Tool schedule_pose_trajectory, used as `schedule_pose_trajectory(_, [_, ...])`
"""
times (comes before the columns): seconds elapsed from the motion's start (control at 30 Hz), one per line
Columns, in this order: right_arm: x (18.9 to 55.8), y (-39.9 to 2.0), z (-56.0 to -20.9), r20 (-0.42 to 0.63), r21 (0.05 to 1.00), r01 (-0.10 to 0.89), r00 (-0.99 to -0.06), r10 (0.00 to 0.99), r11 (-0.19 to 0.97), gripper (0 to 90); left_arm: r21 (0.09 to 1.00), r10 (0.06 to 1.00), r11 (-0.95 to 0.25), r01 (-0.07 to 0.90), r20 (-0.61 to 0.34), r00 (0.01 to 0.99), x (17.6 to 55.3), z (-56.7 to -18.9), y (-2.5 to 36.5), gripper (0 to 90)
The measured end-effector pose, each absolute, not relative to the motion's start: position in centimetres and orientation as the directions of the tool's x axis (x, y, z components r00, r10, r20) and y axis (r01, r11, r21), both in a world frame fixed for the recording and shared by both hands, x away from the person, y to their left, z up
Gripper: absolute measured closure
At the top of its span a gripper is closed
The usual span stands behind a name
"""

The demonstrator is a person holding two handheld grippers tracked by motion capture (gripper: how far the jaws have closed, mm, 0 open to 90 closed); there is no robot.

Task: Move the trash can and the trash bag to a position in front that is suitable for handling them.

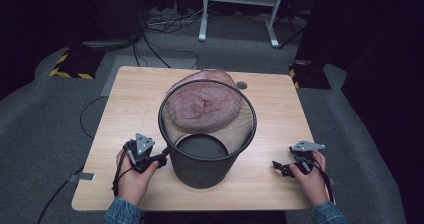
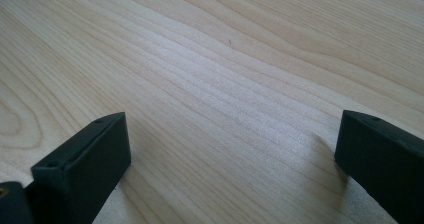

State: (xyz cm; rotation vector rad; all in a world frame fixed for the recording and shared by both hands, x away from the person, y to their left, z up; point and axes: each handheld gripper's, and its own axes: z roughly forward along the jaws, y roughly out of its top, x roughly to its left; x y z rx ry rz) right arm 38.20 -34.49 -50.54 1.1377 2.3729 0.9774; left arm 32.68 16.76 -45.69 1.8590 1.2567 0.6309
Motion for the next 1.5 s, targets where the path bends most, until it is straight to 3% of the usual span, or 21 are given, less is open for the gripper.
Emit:
schedule_pose_trajectory(0.23, [38.2,-34.5,-50.5,-0.003,0.705,0.552,-0.625,0.781,0.445,1.4,0.819,0.889,-0.243,0.519,-0.026,0.457,32.9,-45.8,14.5,31.8])
schedule_pose_trajectory(0.47, [38.2,-34.5,-50.5,-0.003,0.705,0.553,-0.625,0.781,0.445,1.3,0.817,0.863,-0.258,0.516,-0.046,0.504,32.8,-46.0,13.4,24.7])
schedule_pose_trajectory(0.6, [38.4,-34.4,-50.5,0.000,0.704,0.551,-0.631,0.776,0.448,1.9,0.823,0.878,-0.252,0.510,-0.027,0.477,32.5,-45.7,14.5,24.5])
schedule_pose_trajectory(0.63, [38.4,-34.4,-50.5,0.005,0.708,0.548,-0.634,0.774,0.444,5.7,0.824,0.883,-0.251,0.508,-0.020,0.469,32.5,-45.7,14.8,24.3])
schedule_pose_trajectory(0.7, [38.7,-34.2,-50.0,0.007,0.726,0.531,-0.640,0.768,0.437,22.1,0.823,0.889,-0.256,0.508,-0.007,0.459,32.3,-45.7,15.6,24.1])
schedule_pose_trajectory(0.73, [38.8,-34.1,-49.8,0.004,0.728,0.525,-0.647,0.763,0.442,13.9,0.823,0.887,-0.265,0.503,0.003,0.462,32.2,-45.8,16.0,24.2])
schedule_pose_trajectory(0.8, [39.0,-33.9,-49.6,0.002,0.729,0.521,-0.651,0.759,0.445,13.6,0.827,0.875,-0.302,0.475,0.043,0.483,32.1,-45.8,16.8,24.3])
schedule_pose_trajectory(0.83, [39.2,-33.7,-49.1,-0.008,0.728,0.509,-0.664,0.748,0.460,20.0,0.825,0.868,-0.322,0.465,0.061,0.492,32.0,-45.7,17.4,24.6])
schedule_pose_trajectory(0.9, [39.4,-33.6,-49.0,-0.011,0.729,0.504,-0.668,0.744,0.463,17.2,0.827,0.865,-0.324,0.459,0.062,0.499,31.9,-45.9,18.5,24.2])
schedule_pose_trajectory(1.2, [40.7,-33.0,-46.9,-0.002,0.733,0.479,-0.707,0.707,0.482,20.6,0.793,0.874,-0.339,0.506,0.066,0.481,31.2,-47.3,23.0,24.7])
schedule_pose_trajectory(1.5, [42.0,-31.9,-44.3,0.000,0.759,0.442,-0.734,0.679,0.478,20.7,0.779,0.897,-0.310,0.545,0.050,0.439,30.7,-48.6,24.9,24.7])
